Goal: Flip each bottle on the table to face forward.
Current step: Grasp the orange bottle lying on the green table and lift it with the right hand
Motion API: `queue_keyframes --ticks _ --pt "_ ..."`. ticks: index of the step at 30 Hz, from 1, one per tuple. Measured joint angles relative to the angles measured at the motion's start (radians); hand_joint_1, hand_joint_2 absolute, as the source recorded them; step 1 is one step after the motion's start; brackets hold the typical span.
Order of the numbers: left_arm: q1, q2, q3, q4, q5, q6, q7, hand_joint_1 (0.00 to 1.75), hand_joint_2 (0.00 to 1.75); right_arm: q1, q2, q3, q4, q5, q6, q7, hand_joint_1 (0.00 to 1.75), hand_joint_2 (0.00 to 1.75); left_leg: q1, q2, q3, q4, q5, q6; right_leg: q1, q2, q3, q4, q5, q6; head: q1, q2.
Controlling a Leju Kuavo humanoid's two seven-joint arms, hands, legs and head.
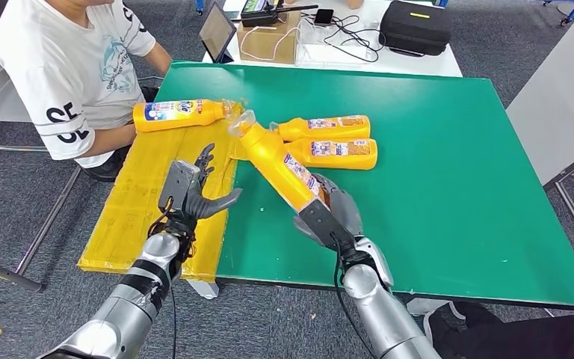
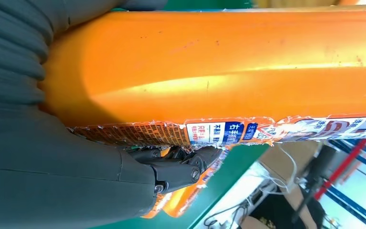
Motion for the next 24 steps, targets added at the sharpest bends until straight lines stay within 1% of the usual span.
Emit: queue_keyframes --ticks 2,3,8,12,15,19,24 --pt "0.001 0.0 0.0 0.0 0.008 -0.025 0.01 0.0 1.75 0.007 0.005 -0.001 -0.019 -0.012 -0.002 -0.002 1.75 1.75 0.0 0.0 0.0 0.0 0.0 0.0 0.0 0.0 0.0 0.0 0.0 0.0 0.0 0.0" --pt "0.001 0.0 0.0 0.0 0.022 -0.055 0.02 0.0 1.75 0.009 0.008 0.0 -0.026 -0.018 -0.002 -0.003 1.75 1.75 0.0 0.0 0.0 0.0 0.0 0.0 0.0 0.0 0.0 0.0 0.0 0.0 0.0 0.0" --pt "0.002 -0.002 0.0 0.0 0.12 -0.21 0.061 0.0 1.75 0.009 0.019 0.004 -0.033 -0.029 0.001 -0.004 1.75 1.75 0.0 0.001 0.0 0.0 0.0 0.0 0.0 0.0 0.0 0.0 0.0 0.0 0.0 0.0" --pt "0.002 -0.006 -0.008 0.0 0.265 -0.384 0.112 0.0 1.75 0.003 0.033 0.024 -0.013 -0.034 0.007 -0.02 1.75 1.75 0.0 0.001 0.0 0.0 0.0 0.0 0.0 0.0 -0.001 0.0 0.0 0.0 0.0 0.0" --pt "0.003 -0.006 -0.021 0.0 0.341 -0.462 0.132 0.0 1.75 -0.001 0.043 0.042 0.012 -0.037 0.009 -0.035 1.75 1.75 0.0 0.001 0.0 0.0 0.0 0.0 0.0 0.0 -0.001 0.0 0.0 0.0 0.0 0.0" --pt "0.006 -0.006 -0.045 -0.011 0.414 -0.523 0.146 0.0 1.75 -0.003 0.049 0.061 0.04 -0.044 0.017 -0.054 1.75 1.75 0.0 0.0 -0.001 0.0 0.0 0.0 0.0 0.0 -0.001 0.0 0.0 0.0 0.0 0.0" --pt "0.022 -0.003 -0.077 -0.06 0.436 -0.502 0.149 0.0 1.75 -0.002 0.055 0.08 0.064 -0.044 0.027 -0.06 1.75 1.75 0.0 0.0 -0.001 0.0 0.0 0.0 0.0 0.0 -0.001 0.0 0.0 0.0 0.0 0.0"
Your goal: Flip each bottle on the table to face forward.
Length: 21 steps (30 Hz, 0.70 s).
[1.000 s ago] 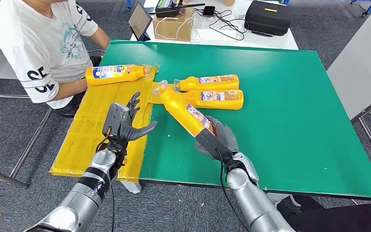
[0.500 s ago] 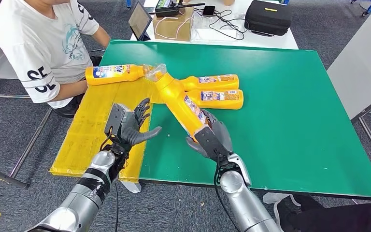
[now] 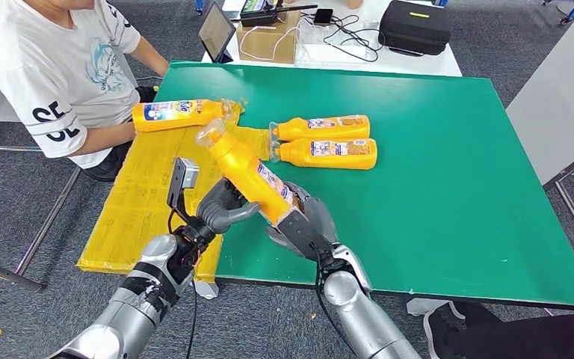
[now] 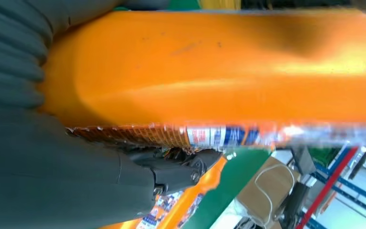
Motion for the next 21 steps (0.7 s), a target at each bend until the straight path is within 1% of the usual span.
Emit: queue_keyframes --ticks 7,11,14,21 --pt "0.016 0.001 -0.021 -0.046 0.001 0.068 -0.013 0.0 1.75 0.0 0.02 0.03 0.032 0.023 0.02 0.005 1.75 1.75 0.0 0.001 0.0 0.0 0.0 0.0 0.0 0.0 -0.001 0.0 0.0 0.0 0.0 0.0" --pt "0.021 0.0 -0.023 -0.05 0.003 0.077 -0.013 0.0 1.75 -0.003 0.032 0.047 0.05 0.038 0.024 0.015 1.75 1.75 0.0 0.001 0.0 0.0 0.0 0.0 0.0 0.0 -0.001 0.0 0.0 0.0 0.0 0.0" --pt "0.031 0.0 -0.024 -0.053 0.003 0.09 -0.012 0.0 1.75 -0.027 0.047 0.074 0.093 0.062 0.033 0.036 1.75 1.75 0.0 0.001 0.0 0.0 0.0 0.0 0.0 0.0 -0.001 0.0 0.0 0.0 0.0 0.0" --pt "0.036 0.001 -0.025 -0.053 0.003 0.098 -0.007 0.0 1.75 -0.067 0.051 0.105 0.147 0.088 0.036 0.053 1.75 1.75 0.0 0.001 0.0 0.0 0.0 0.0 0.0 0.0 -0.001 0.0 0.0 0.0 0.0 0.0"
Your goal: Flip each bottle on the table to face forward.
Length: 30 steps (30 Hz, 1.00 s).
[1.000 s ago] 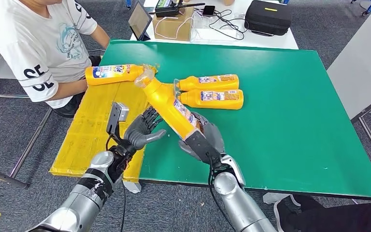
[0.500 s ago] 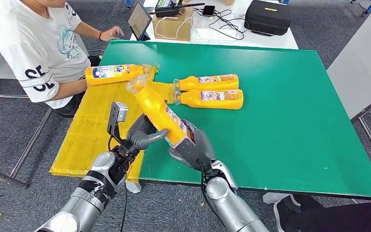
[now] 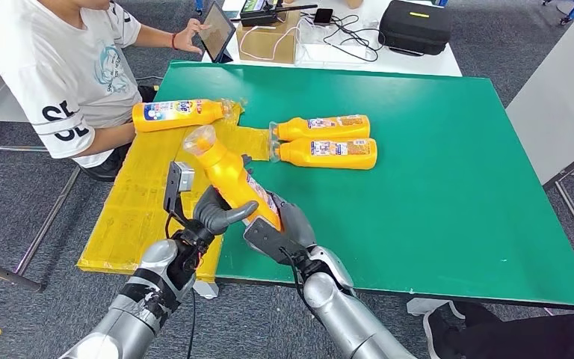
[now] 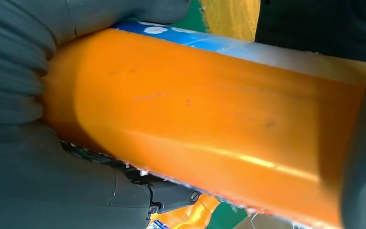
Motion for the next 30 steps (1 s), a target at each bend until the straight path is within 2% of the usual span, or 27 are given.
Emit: queue_keyframes --ticks 4,10,20,25,30 --pt "-0.001 0.0 0.0 0.001 0.002 0.0 0.001 1.75 1.75 -0.027 0.009 0.023 0.032 0.022 0.001 0.012 0.0 1.75 0.0 0.0 0.0 0.0 0.0 0.0 0.0 0.0 0.0 0.0 0.0 0.0 0.0 0.0" --pt "-0.002 0.002 0.002 0.002 0.035 -0.024 -0.021 1.75 1.75 -0.034 0.018 0.032 0.043 -0.013 -0.008 0.002 0.0 1.75 0.0 0.0 0.0 0.0 0.0 0.0 0.0 0.0 -0.001 0.0 0.0 0.0 0.0 0.0" --pt "-0.004 0.029 0.038 -0.004 0.011 0.049 -0.048 1.75 1.75 -0.008 -0.014 -0.014 -0.019 -0.071 -0.028 -0.022 0.0 1.75 0.0 0.0 0.0 0.0 0.0 0.0 0.0 0.0 -0.001 0.0 0.0 0.0 0.0 0.0" --pt "-0.023 0.072 0.059 0.001 -0.181 0.185 -0.099 1.75 1.75 0.016 -0.046 -0.057 -0.081 -0.095 -0.033 -0.022 0.0 1.75 0.0 0.001 0.0 0.0 0.0 0.0 0.0 0.0 -0.001 0.0 0.0 0.0 0.0 0.0" --pt "-0.084 0.13 0.075 0.059 -0.489 0.348 -0.127 1.75 1.75 0.039 -0.071 -0.109 -0.155 -0.117 -0.031 -0.036 0.0 1.75 0.0 0.001 0.0 0.0 0.0 0.0 0.001 0.0 -0.001 0.0 0.0 0.0 0.0 0.0"
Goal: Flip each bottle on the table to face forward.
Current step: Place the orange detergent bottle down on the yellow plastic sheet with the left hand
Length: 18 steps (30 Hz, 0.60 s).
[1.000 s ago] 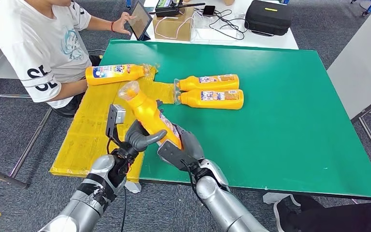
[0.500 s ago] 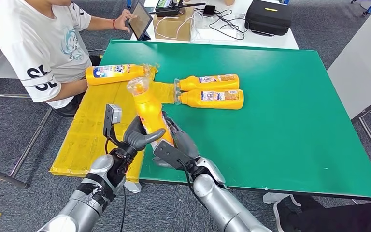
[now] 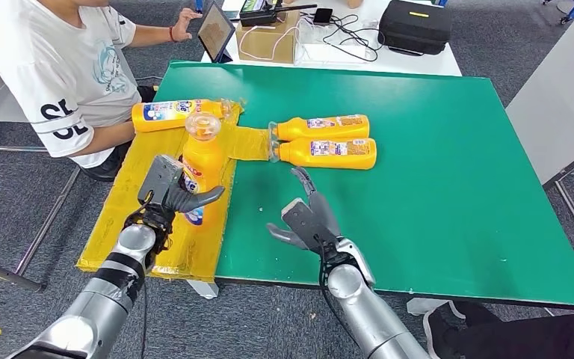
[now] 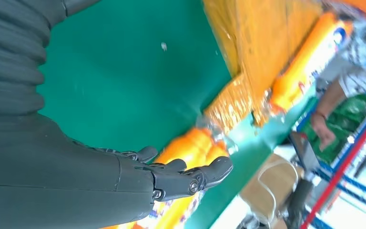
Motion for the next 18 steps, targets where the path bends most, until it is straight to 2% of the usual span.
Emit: queue_keyframes --ticks 3,7,12,18 --pt "-0.04 0.028 0.004 0.054 -0.173 0.081 0.014 1.75 1.75 0.01 -0.01 -0.022 -0.039 0.013 -0.015 -0.012 0.0 1.75 0.0 0.0 0.0 0.0 0.0 0.0 0.0 0.0 0.0 0.0 0.0 0.0 0.0 0.0" --pt "-0.106 0.069 -0.013 0.161 -0.455 0.164 0.084 1.75 1.75 0.019 -0.016 -0.038 -0.091 0.006 -0.01 -0.017 0.0 1.75 0.0 0.0 0.0 0.0 0.0 0.0 0.0 0.0 0.0 0.0 0.0 0.0 0.0 0.0" --pt "-0.185 0.121 -0.06 0.303 -0.664 0.164 0.13 1.75 1.75 0.02 -0.021 -0.044 -0.12 -0.015 0.017 -0.019 0.0 1.75 0.0 0.001 0.0 0.0 0.0 0.0 0.0 0.0 0.0 0.0 0.0 0.0 0.0 0.0" --pt "-0.226 0.159 -0.117 0.395 -0.772 0.132 0.145 1.75 1.75 0.016 -0.022 -0.044 -0.124 -0.029 0.032 -0.027 0.0 1.75 0.0 0.0 0.0 0.0 0.0 0.0 0.0 0.0 0.0 0.0 0.0 0.0 0.0 0.0"
